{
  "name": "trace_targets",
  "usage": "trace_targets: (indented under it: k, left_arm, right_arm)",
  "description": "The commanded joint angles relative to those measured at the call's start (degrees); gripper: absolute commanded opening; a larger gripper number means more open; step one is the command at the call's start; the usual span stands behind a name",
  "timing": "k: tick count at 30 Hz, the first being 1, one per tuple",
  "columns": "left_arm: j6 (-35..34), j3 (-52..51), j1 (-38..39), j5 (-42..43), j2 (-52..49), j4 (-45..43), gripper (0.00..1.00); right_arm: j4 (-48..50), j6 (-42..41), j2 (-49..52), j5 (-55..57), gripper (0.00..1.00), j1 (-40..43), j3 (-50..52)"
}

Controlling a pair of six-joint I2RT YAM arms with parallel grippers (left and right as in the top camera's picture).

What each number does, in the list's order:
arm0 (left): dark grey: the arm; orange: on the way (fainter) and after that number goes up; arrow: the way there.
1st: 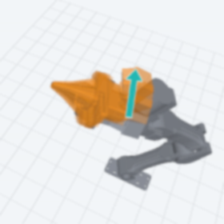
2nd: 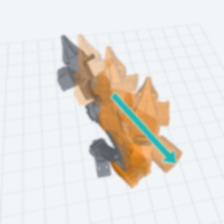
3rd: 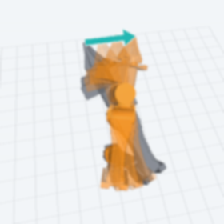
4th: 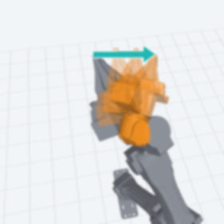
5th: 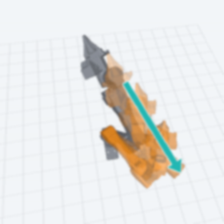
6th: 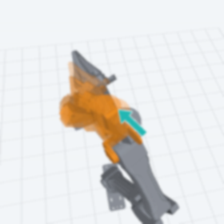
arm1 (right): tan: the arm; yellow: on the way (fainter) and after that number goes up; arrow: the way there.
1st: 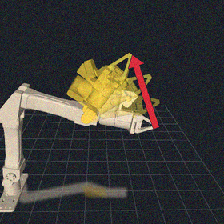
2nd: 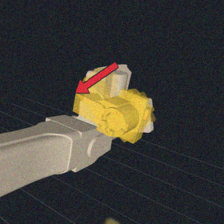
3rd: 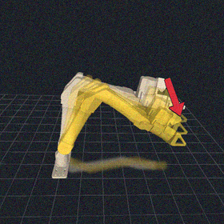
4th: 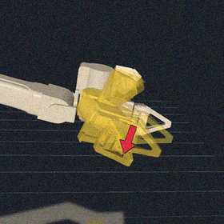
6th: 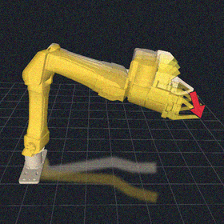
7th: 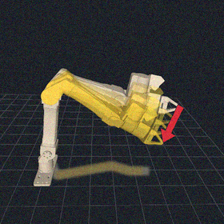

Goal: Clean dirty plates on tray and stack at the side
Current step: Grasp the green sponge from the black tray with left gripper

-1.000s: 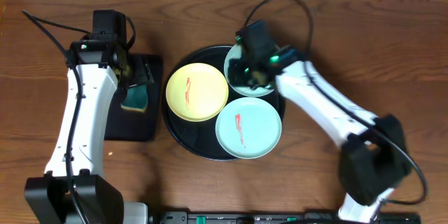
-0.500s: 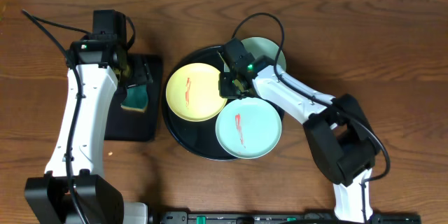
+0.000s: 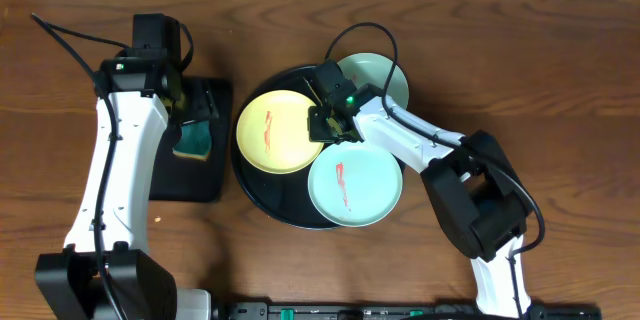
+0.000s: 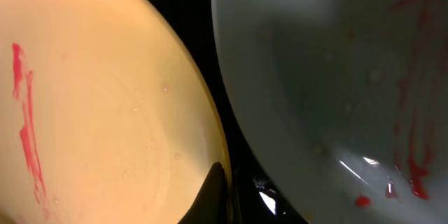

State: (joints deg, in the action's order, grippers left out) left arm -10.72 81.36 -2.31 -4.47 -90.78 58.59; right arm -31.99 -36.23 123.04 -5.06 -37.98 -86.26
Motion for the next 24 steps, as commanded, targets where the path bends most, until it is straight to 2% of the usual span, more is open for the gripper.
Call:
trace_targets:
  k: [1, 12, 16, 20, 23, 24]
  left_arm:
    - [-0.7, 0.2, -0.2, -0.5, -0.3, 0.1, 0.78]
    - [-0.3, 0.1, -0.2, -0.5, -0.3, 0.3, 0.78]
    - [5.3, 0.1, -0.6, -0.5, -0.5, 0.2, 0.77]
    - [6.7, 0.1, -2.7, -0.5, -2.3, -0.4, 0.7]
    - [7.6, 0.1, -4.3, -0.4, -5.0, -0.8, 0.69]
    - [9.9, 0.1, -4.6, 1.0, -6.2, -1.0, 0.69]
  right_arm:
    - [-0.2, -0.2, 1.8, 0.7, 0.01, -0.5, -0.7]
    - [-0.8, 2.7, 1.0, 0.2, 0.01, -0.4, -0.7]
    - [-0.9, 4.0, 0.6, 0.1, 0.01, -0.4, -0.8]
    - [-1.2, 4.2, 0.6, 0.1, 0.01, -0.4, -0.7]
    - [-1.2, 4.2, 0.6, 0.1, 0.01, -0.4, -0.7]
    - [-1.2, 4.2, 0.6, 0.1, 0.01, -0.4, -0.7]
